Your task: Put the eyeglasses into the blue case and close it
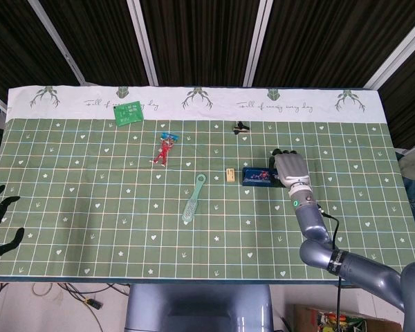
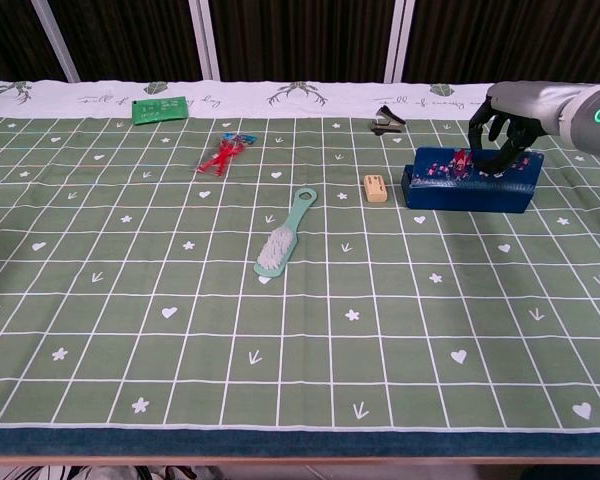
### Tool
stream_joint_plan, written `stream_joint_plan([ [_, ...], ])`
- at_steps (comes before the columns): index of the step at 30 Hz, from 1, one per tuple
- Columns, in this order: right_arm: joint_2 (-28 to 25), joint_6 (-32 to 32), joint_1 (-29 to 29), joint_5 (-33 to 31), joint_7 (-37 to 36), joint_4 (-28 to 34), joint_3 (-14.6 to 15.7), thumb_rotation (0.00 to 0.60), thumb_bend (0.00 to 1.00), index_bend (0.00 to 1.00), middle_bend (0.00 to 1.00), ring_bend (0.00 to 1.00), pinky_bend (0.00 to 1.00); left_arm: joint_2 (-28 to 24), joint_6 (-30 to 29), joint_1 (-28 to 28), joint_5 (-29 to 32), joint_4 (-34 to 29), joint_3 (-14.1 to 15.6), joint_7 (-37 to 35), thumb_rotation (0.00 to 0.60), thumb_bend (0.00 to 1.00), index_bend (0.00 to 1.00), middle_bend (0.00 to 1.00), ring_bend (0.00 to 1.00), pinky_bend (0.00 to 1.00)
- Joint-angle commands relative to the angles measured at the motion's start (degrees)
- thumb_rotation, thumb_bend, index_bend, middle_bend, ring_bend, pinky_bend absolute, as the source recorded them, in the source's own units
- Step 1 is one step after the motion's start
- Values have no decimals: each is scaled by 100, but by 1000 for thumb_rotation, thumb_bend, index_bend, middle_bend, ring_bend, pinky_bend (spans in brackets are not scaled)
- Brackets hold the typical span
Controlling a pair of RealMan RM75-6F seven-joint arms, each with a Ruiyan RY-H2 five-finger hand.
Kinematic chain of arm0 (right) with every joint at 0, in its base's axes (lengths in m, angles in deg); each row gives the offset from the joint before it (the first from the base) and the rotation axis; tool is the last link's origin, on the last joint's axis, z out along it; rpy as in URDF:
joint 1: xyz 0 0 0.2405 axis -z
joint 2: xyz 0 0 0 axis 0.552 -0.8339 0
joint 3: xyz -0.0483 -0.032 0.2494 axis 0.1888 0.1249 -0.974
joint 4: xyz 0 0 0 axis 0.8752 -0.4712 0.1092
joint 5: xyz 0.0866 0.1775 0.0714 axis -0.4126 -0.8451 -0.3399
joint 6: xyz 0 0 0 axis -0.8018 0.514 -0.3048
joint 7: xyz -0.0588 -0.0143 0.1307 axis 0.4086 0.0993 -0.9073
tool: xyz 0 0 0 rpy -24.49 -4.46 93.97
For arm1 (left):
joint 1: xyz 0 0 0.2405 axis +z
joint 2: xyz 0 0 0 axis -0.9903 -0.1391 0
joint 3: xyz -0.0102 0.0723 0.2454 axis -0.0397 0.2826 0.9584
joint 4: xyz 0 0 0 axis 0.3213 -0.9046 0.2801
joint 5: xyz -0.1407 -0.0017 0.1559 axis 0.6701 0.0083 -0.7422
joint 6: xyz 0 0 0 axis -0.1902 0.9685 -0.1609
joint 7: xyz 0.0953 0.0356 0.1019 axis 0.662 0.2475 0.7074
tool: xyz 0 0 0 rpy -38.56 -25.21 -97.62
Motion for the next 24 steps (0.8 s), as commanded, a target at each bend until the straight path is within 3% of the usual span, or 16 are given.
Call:
stream_joint_plan([
  [1, 28, -99, -62, -100, 12, -101, 6, 600, 612, 758, 233, 259, 238, -3, 3, -1, 1, -4, 1, 2, 600, 356, 199, 0, 0, 0],
  [15, 156, -359, -251, -351, -115, -490, 17, 600, 612, 754, 226, 255, 238, -16, 38, -9, 19, -23, 9, 17, 600, 356, 199, 0, 0, 0],
  [24, 301, -554, -382, -499, -163, -858, 43, 600, 613, 635, 214, 250, 238, -25, 60, -17, 40, -35, 10, 30, 600, 356, 199, 0, 0, 0],
])
